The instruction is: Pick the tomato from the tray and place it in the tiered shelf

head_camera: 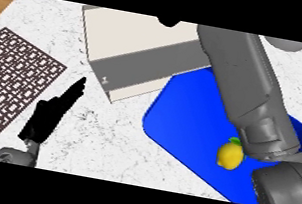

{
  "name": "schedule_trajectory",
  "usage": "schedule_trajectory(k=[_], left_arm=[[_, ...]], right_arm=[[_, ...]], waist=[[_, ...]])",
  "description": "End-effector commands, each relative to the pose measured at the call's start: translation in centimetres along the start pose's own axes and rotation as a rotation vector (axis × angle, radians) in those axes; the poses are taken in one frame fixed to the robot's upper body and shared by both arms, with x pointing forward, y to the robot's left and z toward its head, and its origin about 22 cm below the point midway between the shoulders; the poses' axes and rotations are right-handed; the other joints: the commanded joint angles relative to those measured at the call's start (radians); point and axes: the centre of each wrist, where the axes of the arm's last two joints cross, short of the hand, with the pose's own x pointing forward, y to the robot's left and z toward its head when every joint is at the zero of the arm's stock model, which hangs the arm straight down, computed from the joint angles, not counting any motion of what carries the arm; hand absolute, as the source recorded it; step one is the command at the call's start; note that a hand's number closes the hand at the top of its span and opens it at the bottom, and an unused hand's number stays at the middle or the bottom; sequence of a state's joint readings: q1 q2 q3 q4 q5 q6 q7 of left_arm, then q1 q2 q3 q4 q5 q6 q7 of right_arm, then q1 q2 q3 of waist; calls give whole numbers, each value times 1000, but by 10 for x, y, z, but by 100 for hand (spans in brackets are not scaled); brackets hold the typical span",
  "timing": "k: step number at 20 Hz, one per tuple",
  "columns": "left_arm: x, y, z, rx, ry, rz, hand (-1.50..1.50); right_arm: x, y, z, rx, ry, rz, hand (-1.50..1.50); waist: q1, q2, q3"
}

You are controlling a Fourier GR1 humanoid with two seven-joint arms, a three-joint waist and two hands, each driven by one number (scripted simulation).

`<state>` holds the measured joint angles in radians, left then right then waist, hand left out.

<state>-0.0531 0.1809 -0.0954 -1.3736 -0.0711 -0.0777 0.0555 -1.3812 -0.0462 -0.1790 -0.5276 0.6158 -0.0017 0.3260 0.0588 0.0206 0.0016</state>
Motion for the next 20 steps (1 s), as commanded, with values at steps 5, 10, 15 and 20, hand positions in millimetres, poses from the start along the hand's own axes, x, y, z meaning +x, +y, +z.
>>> schedule_trajectory(k=[5,10,15,20], left_arm=[[-1,8,-4,13,-12,-10,0],[1,20,0,1,-2,0,0],[-4,7,0,29,1,-2,0],[-5,19,6,49,31,10,0]], right_arm=[[-17,8,-6,34,7,-521,-150],[-23,-17,-8,-187,-54,-601,-150],[-40,-59,-6,-486,-61,-682,-150],[-92,-123,5,-653,59,-694,-150]], waist=[[10,4,-2],[-1,0,-2],[-29,-8,-2],[-53,-18,-1]])
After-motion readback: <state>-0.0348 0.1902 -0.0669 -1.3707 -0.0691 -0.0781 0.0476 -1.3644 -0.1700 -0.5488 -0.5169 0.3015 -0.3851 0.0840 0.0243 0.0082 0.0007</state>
